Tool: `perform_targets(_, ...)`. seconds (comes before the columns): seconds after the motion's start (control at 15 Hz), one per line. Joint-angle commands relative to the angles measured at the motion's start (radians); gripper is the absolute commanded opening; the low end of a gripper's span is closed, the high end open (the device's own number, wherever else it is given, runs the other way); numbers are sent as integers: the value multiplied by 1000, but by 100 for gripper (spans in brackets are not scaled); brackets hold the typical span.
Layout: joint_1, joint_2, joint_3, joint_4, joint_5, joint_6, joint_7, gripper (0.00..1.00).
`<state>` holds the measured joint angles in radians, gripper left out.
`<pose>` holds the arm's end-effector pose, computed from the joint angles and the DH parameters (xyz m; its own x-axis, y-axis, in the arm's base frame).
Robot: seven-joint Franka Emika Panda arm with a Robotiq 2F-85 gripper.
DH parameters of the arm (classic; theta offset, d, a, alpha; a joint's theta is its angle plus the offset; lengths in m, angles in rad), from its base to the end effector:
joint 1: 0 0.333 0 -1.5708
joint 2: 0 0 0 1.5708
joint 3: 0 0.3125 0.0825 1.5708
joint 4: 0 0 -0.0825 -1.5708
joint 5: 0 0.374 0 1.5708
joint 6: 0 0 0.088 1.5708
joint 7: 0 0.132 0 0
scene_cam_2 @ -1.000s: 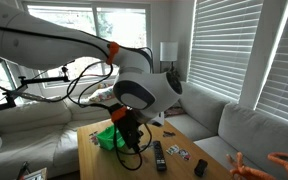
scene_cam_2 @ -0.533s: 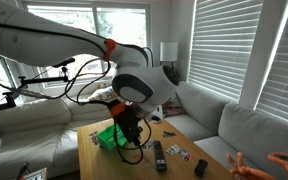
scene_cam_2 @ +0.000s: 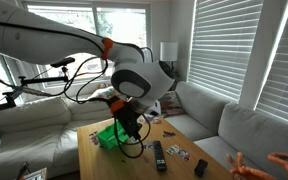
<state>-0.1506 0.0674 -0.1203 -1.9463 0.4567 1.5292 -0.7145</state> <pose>0.4969 -0.0752 0.4080 0.9256 0.3671 -0.0923 0.2432 -0.7637 -0.5980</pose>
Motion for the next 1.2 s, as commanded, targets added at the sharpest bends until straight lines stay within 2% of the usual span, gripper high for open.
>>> perform_targets(0.0, 17, -34, 14, -10, -25, 25, 43, 100)
perform_targets(1.13, 107, -126, 76, -52, -132, 65, 138, 100)
